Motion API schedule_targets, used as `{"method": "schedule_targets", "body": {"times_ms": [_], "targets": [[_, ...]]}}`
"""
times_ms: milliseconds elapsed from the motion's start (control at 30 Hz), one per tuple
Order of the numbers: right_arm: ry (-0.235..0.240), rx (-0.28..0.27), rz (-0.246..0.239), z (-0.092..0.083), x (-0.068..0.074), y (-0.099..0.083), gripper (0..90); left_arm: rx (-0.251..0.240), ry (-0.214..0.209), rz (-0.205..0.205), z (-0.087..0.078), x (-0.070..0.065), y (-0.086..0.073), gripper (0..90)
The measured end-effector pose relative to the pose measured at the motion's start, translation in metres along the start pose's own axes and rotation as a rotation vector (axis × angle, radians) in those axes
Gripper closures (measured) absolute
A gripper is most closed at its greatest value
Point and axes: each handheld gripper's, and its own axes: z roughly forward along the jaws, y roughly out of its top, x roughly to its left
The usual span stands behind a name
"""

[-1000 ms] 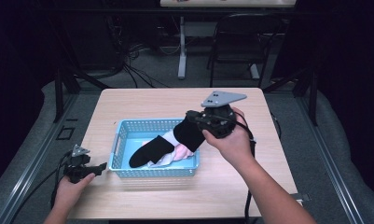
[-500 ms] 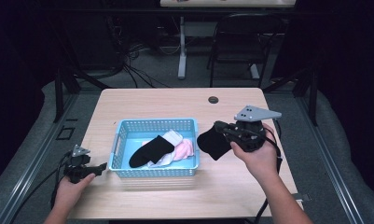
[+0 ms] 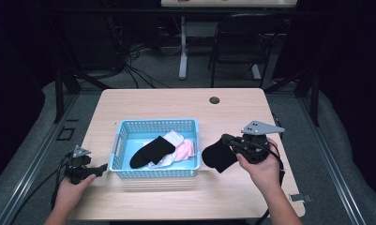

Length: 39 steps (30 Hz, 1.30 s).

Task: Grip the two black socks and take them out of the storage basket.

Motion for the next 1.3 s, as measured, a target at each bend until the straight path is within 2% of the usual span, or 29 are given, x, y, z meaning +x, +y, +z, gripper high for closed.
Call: {"method": "schedule_targets", "body": {"times_ms": [33, 100, 133, 167, 200, 233, 267, 300, 333, 367, 400, 433, 467, 533, 567, 600, 633, 667, 700, 733, 767, 800, 967, 1200, 1300], "targets": [[-0.028, 0.016, 0.008, 0.005, -0.006, -0.007, 87.8, 0.008, -0.006, 0.001, -0.001, 0.000, 0.000, 23.7], [-0.052, 0.031, 0.041, 0.012, -0.017, -0.016, 87.8, 0.001, 0.000, 0.000, 0.000, 0.000, 0.000, 23.7], [-0.052, 0.031, 0.041, 0.012, -0.017, -0.016, 87.8, 0.001, 0.000, 0.000, 0.000, 0.000, 0.000, 23.7], [-0.086, 0.050, 0.079, 0.018, -0.032, -0.026, 87.8, 0.003, 0.000, 0.001, 0.000, 0.000, 0.000, 23.7], [-0.086, 0.050, 0.079, 0.018, -0.032, -0.026, 87.8, 0.002, 0.000, 0.002, 0.000, 0.000, 0.000, 23.7], [-0.108, 0.060, 0.106, 0.023, -0.046, -0.036, 87.7, 0.003, 0.000, 0.000, 0.000, 0.000, 0.000, 23.7], [-0.108, 0.060, 0.106, 0.023, -0.046, -0.036, 87.7, 0.003, 0.000, 0.000, 0.000, 0.000, 0.000, 23.7], [-0.132, 0.069, 0.158, 0.029, -0.062, -0.047, 87.7, 0.006, 0.000, 0.002, 0.000, 0.000, 0.000, 23.7], [-0.132, 0.069, 0.158, 0.029, -0.062, -0.047, 87.7, 0.006, 0.000, 0.002, 0.000, 0.000, 0.000, 23.7], [-0.150, 0.085, 0.197, 0.032, -0.076, -0.057, 87.5, 0.007, 0.001, 0.001, 0.001, 0.000, 0.000, 23.7], [-0.150, 0.085, 0.197, 0.032, -0.076, -0.057, 87.5, 0.007, 0.001, 0.001, 0.001, 0.000, 0.000, 23.7], [-0.166, 0.087, 0.235, 0.034, -0.086, -0.066, 87.4, 0.009, 0.002, 0.002, 0.001, 0.000, 0.000, 23.7], [-0.169, 0.083, 0.248, 0.034, -0.089, -0.069, 87.2, 0.011, 0.001, 0.004, 0.001, 0.000, 0.000, 23.7], [-0.179, 0.085, 0.257, 0.034, -0.091, -0.072, 86.9, 0.011, 0.002, 0.003, 0.001, 0.000, -0.001, 23.7], [-0.193, 0.090, 0.264, 0.034, -0.094, -0.075, 83.0, 0.012, 0.004, 0.004, 0.001, 0.000, -0.001, 23.7], [-0.193, 0.090, 0.264, 0.034, -0.094, -0.075, 83.0, 0.012, 0.004, 0.004, 0.001, 0.000, -0.001, 23.7], [-0.209, 0.092, 0.264, 0.033, -0.096, -0.076, 76.8, 0.012, 0.005, 0.004, 0.001, 0.000, -0.001, 23.7], [-0.209, 0.092, 0.264, 0.033, -0.096, -0.076, 76.8, 0.012, 0.005, 0.004, 0.001, 0.000, -0.001, 23.7], [-0.207, 0.090, 0.263, 0.033, -0.097, -0.075, 70.8, 0.013, 0.005, 0.005, 0.001, 0.000, -0.001, 23.7], [-0.207, 0.090, 0.263, 0.033, -0.097, -0.075, 70.8, 0.013, 0.006, 0.005, 0.001, -0.001, -0.001, 23.7], [-0.205, 0.092, 0.262, 0.033, -0.097, -0.074, 67.1, 0.014, 0.006, 0.006, 0.002, -0.001, -0.001, 23.7], [-0.206, 0.098, 0.240, 0.033, -0.096, -0.072, 64.0, 0.014, 0.005, 0.005, 0.002, -0.001, -0.001, 23.7], [-0.205, 0.105, 0.199, 0.037, -0.089, -0.064, 56.6, 0.014, 0.005, 0.004, 0.002, -0.001, -0.001, 23.7], [-0.165, 0.124, 0.106, 0.048, -0.068, -0.040, 55.1, 0.013, 0.002, 0.006, 0.001, 0.000, -0.001, 23.7], [-0.122, 0.138, 0.093, 0.054, -0.058, -0.030, 55.1, 0.011, 0.001, 0.004, 0.001, 0.000, -0.001, 23.7]]}}
